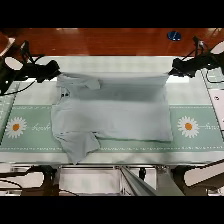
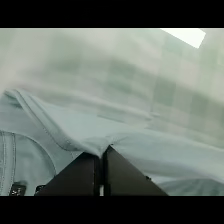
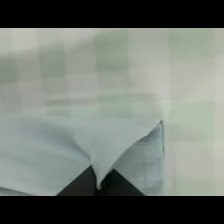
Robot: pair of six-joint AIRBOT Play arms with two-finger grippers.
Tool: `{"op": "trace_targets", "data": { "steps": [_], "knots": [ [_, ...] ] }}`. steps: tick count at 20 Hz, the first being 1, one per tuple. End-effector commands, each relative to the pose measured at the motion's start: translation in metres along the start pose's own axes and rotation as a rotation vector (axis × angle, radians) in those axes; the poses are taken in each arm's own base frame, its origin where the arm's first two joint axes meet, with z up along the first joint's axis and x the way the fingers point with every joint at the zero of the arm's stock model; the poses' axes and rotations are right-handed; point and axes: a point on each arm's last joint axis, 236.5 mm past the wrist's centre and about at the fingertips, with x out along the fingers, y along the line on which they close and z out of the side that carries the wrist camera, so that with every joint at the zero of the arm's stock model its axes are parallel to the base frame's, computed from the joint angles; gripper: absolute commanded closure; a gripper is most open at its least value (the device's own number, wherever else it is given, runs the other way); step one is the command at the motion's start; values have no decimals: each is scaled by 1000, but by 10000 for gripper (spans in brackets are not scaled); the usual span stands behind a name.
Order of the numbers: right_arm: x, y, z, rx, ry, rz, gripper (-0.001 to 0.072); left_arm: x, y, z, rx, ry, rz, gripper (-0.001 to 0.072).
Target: Fold the shirts.
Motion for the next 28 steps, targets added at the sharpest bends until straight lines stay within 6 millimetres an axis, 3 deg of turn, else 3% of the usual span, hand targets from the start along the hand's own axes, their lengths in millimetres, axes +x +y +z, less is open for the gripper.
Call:
{"op": "trace_targets", "data": {
  "steps": [1, 3, 6, 10, 13, 14, 15, 17, 20, 22, 23, 25, 28],
  "knots": [
    [19, -5, -8, 21, 77, 18, 695, 17, 8, -23, -22, 98, 4, 680],
    [6, -7, -20, -2, 127, 23, 696, 6, 10, -35, 24, 180, -5, 680],
    [-6, -14, -57, -37, 280, 10, 696, -8, 28, -68, 103, 353, 5, 680],
    [17, -23, -96, -7, 386, 3, 695, -2, 55, -112, 110, 495, 70, 680],
    [38, -31, -117, 28, 415, -12, 676, 0, 61, -125, 93, 535, 75, 663],
    [39, -31, -118, 56, 419, -15, 489, -4, 59, -128, 91, 557, 72, 464],
    [36, -27, -122, 69, 435, -4, 288, -9, 58, -131, 90, 583, 70, 209],
    [17, -29, -125, 49, 448, -14, 297, -28, 63, -133, 102, 638, 85, 199],
    [-36, -54, -114, 35, 349, -136, 297, -69, 78, -131, 112, 635, 124, 199],
    [-68, -70, -111, 66, 204, -199, 297, -92, 88, -143, 118, 593, 123, 199],
    [-79, -76, -116, 89, 128, -208, 297, -101, 98, -160, 108, 581, 126, 199],
    [-82, -76, -147, 123, 46, -185, 297, -114, 124, -207, 20, 584, 144, 200],
    [-61, -53, -203, 193, -2, -69, 297, -121, 140, -276, -161, 623, 109, 200]
  ]
}}
